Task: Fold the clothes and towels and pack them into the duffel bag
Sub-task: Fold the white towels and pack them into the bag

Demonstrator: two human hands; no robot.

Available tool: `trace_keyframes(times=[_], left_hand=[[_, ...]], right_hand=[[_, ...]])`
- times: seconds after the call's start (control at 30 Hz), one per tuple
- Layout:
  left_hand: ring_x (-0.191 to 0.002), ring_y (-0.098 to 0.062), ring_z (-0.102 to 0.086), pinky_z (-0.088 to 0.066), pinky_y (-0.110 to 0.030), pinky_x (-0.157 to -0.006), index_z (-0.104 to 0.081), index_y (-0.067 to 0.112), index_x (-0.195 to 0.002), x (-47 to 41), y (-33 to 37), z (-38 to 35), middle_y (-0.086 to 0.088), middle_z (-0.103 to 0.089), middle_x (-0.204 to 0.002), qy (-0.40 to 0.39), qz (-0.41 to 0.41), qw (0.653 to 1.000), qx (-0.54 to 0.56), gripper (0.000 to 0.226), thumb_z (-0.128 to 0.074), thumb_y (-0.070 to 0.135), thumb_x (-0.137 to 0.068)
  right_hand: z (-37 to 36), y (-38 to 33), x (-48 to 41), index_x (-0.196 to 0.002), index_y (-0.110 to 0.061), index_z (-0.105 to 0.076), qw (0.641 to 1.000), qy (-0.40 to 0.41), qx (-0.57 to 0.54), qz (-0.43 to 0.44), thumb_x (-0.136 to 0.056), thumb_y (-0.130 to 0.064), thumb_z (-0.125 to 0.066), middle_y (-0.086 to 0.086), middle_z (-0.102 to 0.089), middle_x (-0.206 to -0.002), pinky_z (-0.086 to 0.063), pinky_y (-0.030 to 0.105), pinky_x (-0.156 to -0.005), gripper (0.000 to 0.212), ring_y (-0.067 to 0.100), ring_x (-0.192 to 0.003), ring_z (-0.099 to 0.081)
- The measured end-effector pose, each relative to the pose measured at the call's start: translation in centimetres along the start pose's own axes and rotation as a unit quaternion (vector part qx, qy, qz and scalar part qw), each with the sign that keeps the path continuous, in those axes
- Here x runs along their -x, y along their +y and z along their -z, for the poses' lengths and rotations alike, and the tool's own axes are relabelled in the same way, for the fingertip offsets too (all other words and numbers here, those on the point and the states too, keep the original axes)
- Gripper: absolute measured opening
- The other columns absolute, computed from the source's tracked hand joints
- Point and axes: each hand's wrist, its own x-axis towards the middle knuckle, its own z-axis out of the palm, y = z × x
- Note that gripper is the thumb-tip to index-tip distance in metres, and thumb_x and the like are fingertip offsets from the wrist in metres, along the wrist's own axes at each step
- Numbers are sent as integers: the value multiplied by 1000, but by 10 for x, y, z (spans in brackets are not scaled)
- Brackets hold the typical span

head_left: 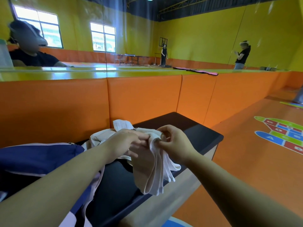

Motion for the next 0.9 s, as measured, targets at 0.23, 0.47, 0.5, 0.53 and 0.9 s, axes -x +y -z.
trace_keyframes(times=[0.23,0.47,0.5,0.53,0.9], left_hand=[[-92,-7,-59,-44,-23,-78,-58,47,-107,-2,-25,16,9,-65,-98,36,-227,958,-173,41,-69,18,-80],[-103,13,-44,-32,-12,-85,-47,49,-119,-9,-26,29,36,-48,-110,-24,-176,930,-323,68,-82,47,-61],[-95,14,-49,-36,-10,-77,-55,45,-110,-11,-25,28,32,-56,-99,-22,-188,924,-332,53,-81,44,-64],[-92,12,-52,-38,-9,-71,-60,41,-103,-12,-25,25,26,-60,-92,-10,-197,919,-341,41,-80,42,-66],[-74,-8,-59,-47,-26,-61,-58,34,-91,-52,-18,-1,7,-64,-82,11,-182,896,-406,36,-72,55,-65]], right_hand=[[21,9,5,-103,-18,-62,992,-64,-110,-9,-83,-3,-64,9,-68,-92,-57,39,-74,24,24,-79,-67],[44,21,4,-109,-4,-60,953,-190,-236,-20,-87,8,-58,13,-68,-96,-56,35,-74,25,26,-87,-67],[45,24,3,-110,-4,-60,953,-200,-229,-24,-87,9,-57,14,-68,-97,-55,36,-75,27,27,-88,-67],[45,26,1,-112,-5,-60,952,-209,-221,-30,-87,9,-57,14,-67,-98,-55,37,-76,29,27,-89,-67],[42,38,-24,-104,-19,-62,970,-206,128,4,-73,-18,-75,-3,-62,-97,-49,31,-76,34,15,-88,-59]])
